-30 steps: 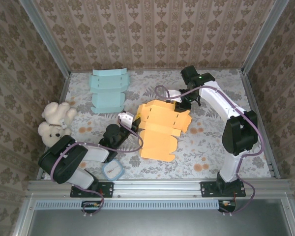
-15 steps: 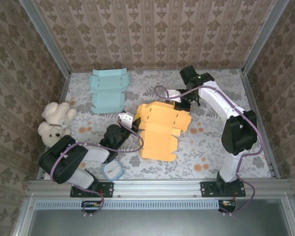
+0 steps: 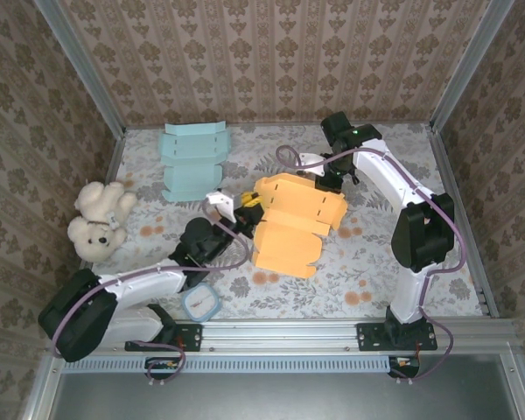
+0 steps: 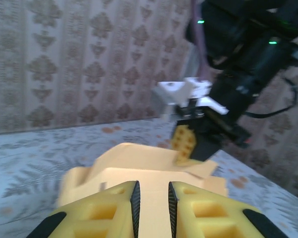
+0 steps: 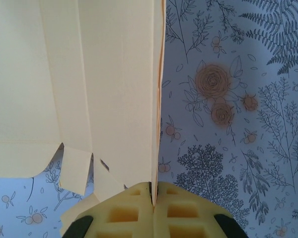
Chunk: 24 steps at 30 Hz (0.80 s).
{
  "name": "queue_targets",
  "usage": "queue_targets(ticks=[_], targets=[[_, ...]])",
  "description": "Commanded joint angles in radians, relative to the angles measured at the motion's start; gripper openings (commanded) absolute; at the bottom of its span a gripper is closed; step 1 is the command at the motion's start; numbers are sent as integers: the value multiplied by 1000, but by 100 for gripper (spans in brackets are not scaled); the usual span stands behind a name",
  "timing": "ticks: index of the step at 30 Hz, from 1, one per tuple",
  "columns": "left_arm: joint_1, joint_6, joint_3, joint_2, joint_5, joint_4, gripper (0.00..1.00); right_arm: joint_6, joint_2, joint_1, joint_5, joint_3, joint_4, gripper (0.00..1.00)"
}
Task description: Fold the paper box
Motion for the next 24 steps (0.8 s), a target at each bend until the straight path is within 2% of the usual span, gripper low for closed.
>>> queue_targets(ticks=[1, 3, 5, 13, 17, 24], targets=[[-7, -57, 99, 28, 38, -187, 24, 3, 10, -9, -18, 21, -34, 0], [-1, -72, 165, 74, 19, -297, 23, -13, -2, -12, -39, 5, -25, 0], [25, -116, 200, 126, 23, -322, 20, -36, -24, -11, -53, -28, -3, 0], [162, -292, 236, 303, 185, -199, 15, -71, -53, -12, -63, -76, 30, 0], [209, -348, 237, 356, 208, -147, 15, -81, -59, -11, -69, -86, 33, 0], [236, -380, 283, 426, 262, -128, 14, -98, -60, -10, -78, -104, 45, 0]])
